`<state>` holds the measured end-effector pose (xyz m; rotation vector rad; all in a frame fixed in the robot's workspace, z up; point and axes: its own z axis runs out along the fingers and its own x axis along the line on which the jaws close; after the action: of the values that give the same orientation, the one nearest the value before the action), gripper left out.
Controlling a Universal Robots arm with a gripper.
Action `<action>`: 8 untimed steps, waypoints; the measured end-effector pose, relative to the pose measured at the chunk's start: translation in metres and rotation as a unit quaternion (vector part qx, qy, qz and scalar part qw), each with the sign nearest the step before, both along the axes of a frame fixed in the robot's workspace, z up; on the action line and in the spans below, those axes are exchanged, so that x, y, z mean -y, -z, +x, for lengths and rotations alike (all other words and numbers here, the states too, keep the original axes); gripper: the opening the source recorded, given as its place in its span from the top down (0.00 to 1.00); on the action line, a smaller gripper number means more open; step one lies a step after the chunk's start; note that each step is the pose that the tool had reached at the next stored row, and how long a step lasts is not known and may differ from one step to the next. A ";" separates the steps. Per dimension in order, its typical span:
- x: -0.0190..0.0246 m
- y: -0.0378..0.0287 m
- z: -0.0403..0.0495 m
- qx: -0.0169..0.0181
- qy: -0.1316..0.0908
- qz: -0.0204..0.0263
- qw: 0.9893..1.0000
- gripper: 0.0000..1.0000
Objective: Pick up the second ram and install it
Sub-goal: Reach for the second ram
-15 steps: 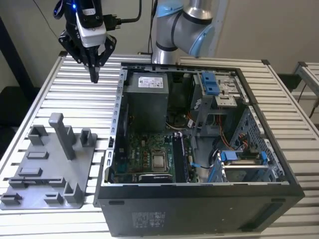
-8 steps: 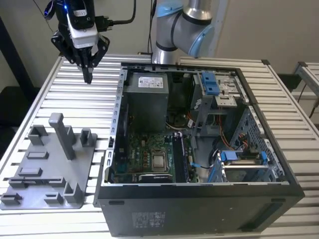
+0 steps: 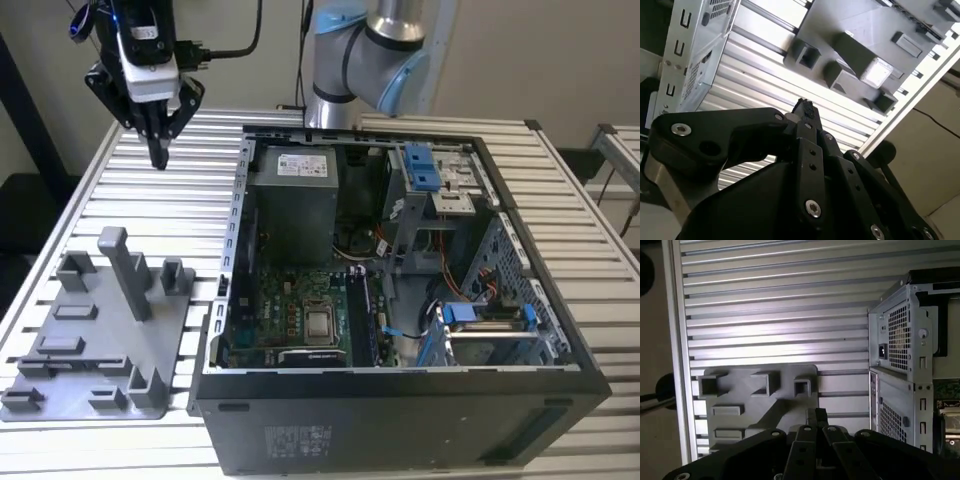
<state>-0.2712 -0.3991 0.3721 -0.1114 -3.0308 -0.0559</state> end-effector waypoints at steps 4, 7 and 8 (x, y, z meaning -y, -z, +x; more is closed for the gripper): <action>0.0000 0.0013 -0.0065 -0.016 0.000 0.000 1.000 0.89; 0.0000 0.0020 -0.0101 -0.029 0.000 0.000 1.000 0.89; 0.0000 0.0023 -0.0117 -0.033 0.000 0.000 0.999 0.89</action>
<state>-0.2830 -0.3991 0.3698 -0.1111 -2.9653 -0.0510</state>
